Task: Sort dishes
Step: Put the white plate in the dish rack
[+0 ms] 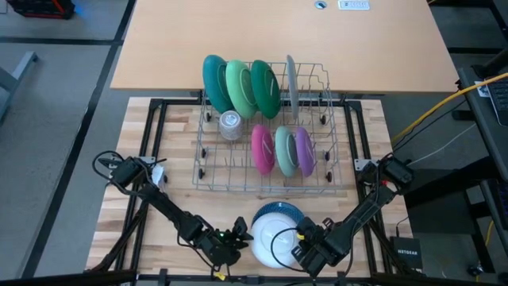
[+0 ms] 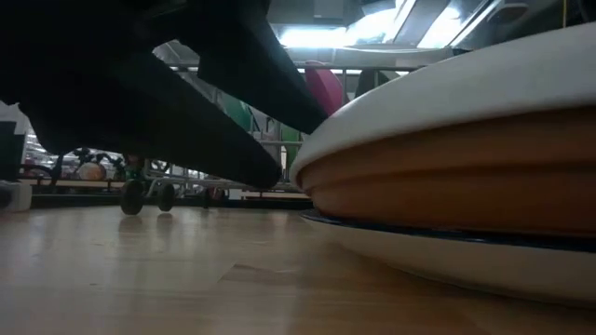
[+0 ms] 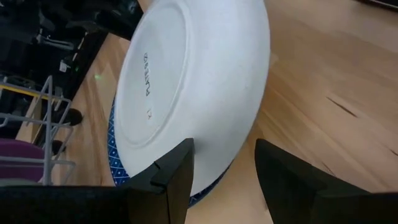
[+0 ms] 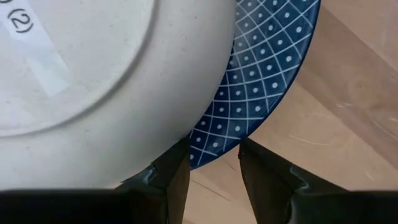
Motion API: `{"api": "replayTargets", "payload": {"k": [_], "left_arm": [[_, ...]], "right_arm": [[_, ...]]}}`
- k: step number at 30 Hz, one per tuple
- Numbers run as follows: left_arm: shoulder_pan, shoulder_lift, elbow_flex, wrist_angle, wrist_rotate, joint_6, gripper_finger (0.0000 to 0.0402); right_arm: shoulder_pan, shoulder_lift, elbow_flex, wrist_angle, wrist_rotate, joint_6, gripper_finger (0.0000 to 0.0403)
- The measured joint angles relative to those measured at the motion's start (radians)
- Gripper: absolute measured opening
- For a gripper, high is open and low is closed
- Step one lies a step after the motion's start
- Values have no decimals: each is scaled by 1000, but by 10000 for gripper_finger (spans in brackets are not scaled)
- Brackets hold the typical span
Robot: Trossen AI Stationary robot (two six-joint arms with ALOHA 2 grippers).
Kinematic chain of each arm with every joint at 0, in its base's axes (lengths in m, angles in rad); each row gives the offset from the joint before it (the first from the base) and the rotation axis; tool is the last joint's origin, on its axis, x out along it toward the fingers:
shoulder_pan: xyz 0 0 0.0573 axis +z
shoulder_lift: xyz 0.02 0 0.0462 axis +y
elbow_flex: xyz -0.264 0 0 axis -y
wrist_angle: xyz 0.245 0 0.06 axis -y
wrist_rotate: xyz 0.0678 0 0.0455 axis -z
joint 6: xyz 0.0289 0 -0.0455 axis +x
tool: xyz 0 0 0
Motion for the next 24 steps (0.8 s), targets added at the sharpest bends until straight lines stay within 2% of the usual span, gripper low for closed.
{"api": "replayTargets", "payload": {"k": [8, 20, 24], "left_arm": [[17, 0, 0, 54, -9, 13, 159], [-11, 0, 0, 67, -179, 34, 159], [-16, 0, 0, 121, -234, 47, 159]], "right_arm": [[1, 0, -1, 31, -6, -6, 144], [1, 0, -1, 44, 0, -28, 144], [1, 0, -1, 43, -2, -34, 144]]}}
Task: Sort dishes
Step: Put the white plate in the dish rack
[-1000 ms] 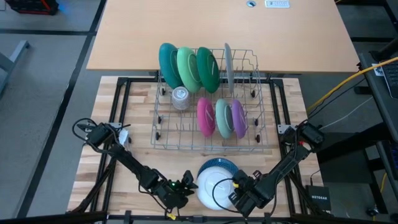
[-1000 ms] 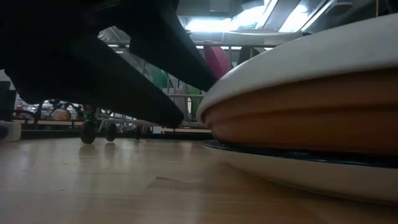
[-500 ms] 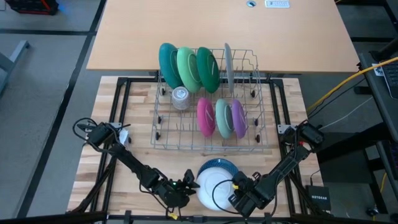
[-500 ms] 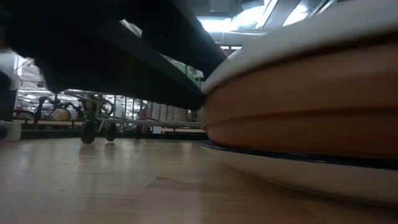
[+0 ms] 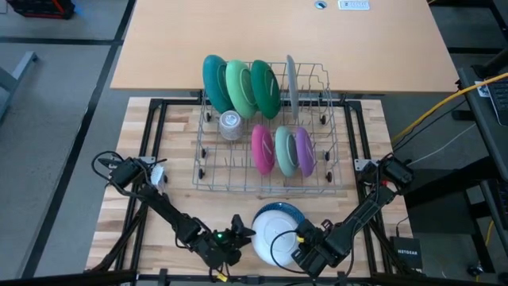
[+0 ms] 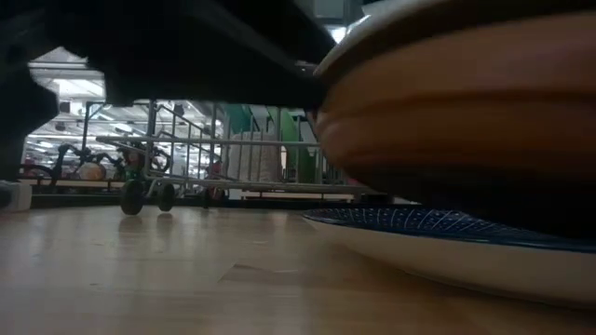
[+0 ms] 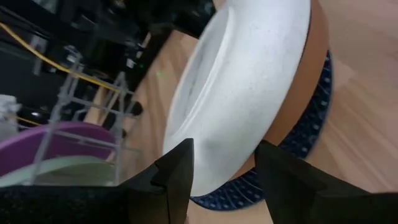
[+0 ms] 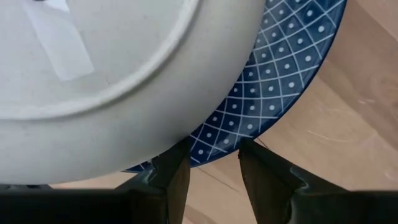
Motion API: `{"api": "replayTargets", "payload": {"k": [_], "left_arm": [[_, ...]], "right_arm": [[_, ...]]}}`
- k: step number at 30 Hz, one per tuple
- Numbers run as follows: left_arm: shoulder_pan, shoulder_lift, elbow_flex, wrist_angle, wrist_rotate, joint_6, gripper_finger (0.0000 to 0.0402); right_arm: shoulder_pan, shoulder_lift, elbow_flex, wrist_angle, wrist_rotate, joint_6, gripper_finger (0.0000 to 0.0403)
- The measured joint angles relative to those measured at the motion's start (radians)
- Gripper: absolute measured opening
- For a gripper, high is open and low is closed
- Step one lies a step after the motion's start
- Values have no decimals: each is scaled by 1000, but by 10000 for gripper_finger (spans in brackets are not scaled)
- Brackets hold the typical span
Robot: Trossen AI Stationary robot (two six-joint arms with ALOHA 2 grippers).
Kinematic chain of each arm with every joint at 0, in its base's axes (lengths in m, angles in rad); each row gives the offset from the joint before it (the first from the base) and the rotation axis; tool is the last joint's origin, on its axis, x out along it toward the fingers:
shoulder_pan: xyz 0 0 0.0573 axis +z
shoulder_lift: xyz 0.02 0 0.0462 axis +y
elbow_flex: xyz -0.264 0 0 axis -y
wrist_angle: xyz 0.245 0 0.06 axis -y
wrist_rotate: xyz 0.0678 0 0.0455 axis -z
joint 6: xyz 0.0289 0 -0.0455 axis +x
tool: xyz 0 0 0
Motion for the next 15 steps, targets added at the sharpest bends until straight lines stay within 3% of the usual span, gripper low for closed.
{"api": "replayTargets", "payload": {"k": [15], "left_arm": [[-20, 0, 0, 80, -23, 130, 159]], "right_arm": [[-1, 0, 0, 4, -21, -1, 144]]}}
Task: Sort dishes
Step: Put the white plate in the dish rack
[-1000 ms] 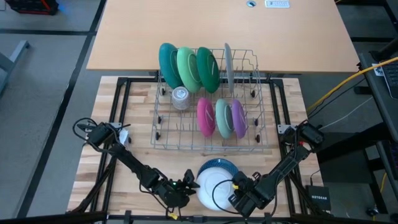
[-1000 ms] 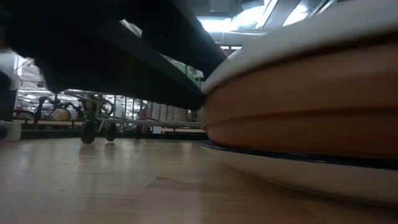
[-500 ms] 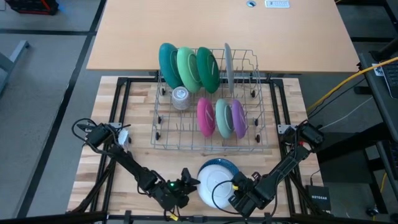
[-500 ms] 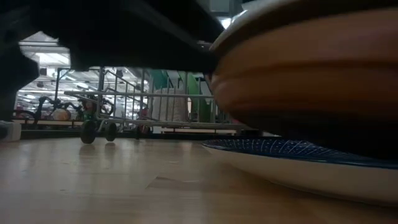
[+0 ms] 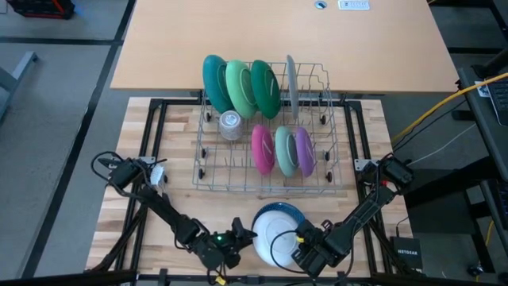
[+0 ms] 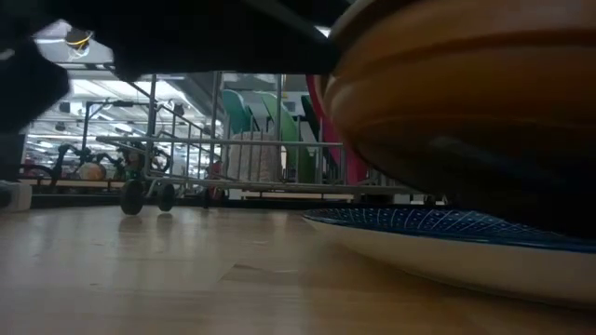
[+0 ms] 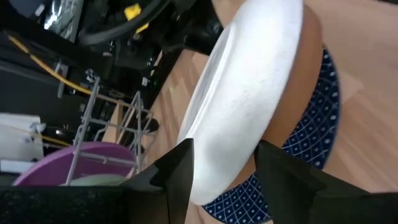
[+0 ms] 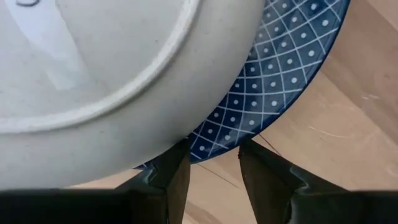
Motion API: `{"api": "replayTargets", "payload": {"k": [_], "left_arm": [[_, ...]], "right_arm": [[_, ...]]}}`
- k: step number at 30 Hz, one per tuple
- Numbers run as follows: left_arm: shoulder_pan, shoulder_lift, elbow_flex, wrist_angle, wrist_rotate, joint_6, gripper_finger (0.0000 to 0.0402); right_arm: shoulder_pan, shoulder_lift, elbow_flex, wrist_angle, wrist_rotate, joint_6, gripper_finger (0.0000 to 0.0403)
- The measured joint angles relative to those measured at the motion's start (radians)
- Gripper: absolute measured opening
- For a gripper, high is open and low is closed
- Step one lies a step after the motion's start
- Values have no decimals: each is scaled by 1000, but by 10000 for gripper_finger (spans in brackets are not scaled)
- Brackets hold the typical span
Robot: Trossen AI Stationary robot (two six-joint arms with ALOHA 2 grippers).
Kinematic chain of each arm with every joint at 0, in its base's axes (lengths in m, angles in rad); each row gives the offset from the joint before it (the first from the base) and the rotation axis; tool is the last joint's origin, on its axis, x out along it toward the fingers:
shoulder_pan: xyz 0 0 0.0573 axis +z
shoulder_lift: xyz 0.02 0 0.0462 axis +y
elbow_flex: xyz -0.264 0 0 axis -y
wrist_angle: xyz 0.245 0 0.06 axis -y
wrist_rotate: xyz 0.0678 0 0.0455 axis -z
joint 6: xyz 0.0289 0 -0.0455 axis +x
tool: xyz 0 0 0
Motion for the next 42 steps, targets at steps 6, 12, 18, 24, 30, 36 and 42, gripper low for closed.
{"api": "replayTargets", "payload": {"k": [6, 12, 18, 24, 30, 36, 42], "left_arm": [[-32, 0, 0, 3, 3, 34, 159], [-30, 0, 0, 4, 3, 32, 159], [-5, 0, 0, -7, 3, -12, 159], [-35, 0, 0, -32, 3, -47, 159], [-73, 0, 1, -81, 6, -67, 159], [-49, 0, 1, -126, 63, -188, 159], [-22, 0, 1, -135, 129, -221, 159]], "right_arm": [[-1, 0, 1, 5, 4, 1, 144], [-1, 0, 1, 5, 0, 1, 144], [-1, 0, 1, 13, -5, 1, 144], [0, 0, 1, 28, -7, 1, 144], [0, 0, 1, 27, -6, -2, 144], [1, 0, 1, 35, 19, -2, 144], [1, 0, 1, 56, 20, -2, 144]]}}
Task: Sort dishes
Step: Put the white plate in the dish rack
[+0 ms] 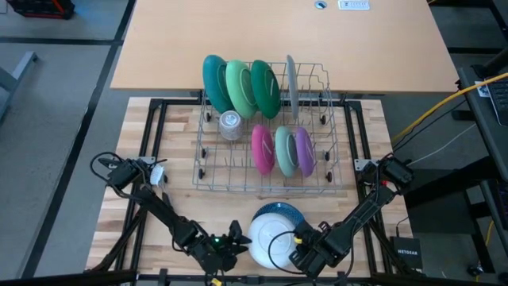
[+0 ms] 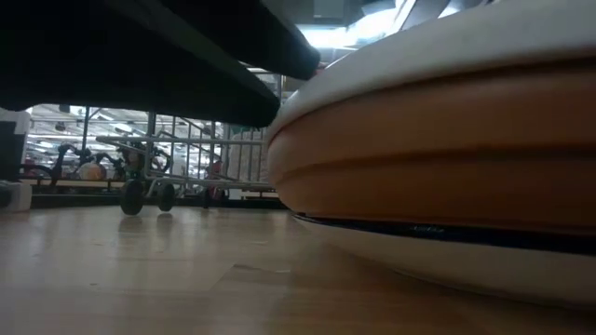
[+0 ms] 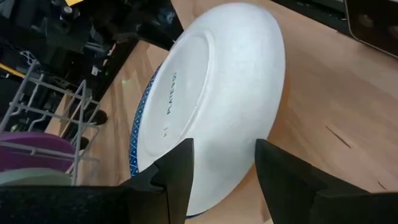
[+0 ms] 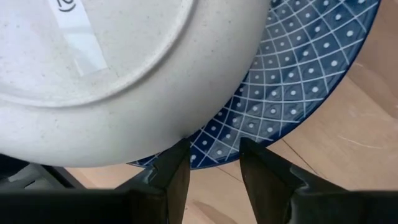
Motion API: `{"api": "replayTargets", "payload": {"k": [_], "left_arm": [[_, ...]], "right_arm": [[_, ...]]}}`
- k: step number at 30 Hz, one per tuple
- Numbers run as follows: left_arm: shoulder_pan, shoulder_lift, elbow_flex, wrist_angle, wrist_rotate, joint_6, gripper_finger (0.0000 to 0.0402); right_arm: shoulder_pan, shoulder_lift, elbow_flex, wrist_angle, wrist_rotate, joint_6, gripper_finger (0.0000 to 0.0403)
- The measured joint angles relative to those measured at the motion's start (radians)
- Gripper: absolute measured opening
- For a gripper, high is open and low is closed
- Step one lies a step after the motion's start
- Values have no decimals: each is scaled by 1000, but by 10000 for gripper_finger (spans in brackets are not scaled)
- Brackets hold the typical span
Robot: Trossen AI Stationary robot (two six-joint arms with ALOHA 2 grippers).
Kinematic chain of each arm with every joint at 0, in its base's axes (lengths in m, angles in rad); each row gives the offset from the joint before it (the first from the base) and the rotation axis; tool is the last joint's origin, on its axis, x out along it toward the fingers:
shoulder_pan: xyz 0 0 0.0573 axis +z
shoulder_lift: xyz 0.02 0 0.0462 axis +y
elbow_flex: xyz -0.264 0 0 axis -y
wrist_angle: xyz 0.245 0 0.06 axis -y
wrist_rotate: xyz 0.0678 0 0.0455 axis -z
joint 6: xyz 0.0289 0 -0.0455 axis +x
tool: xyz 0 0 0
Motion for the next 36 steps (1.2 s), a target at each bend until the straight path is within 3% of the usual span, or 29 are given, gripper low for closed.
{"api": "replayTargets", "payload": {"k": [13, 36], "left_arm": [[-34, 0, 0, -39, 1, 0, 159], [3, 25, 0, -41, 8, -1, 159]], "right_arm": [[0, 0, 0, 0, 0, 0, 144], [0, 0, 0, 0, 2, 0, 144]]}}
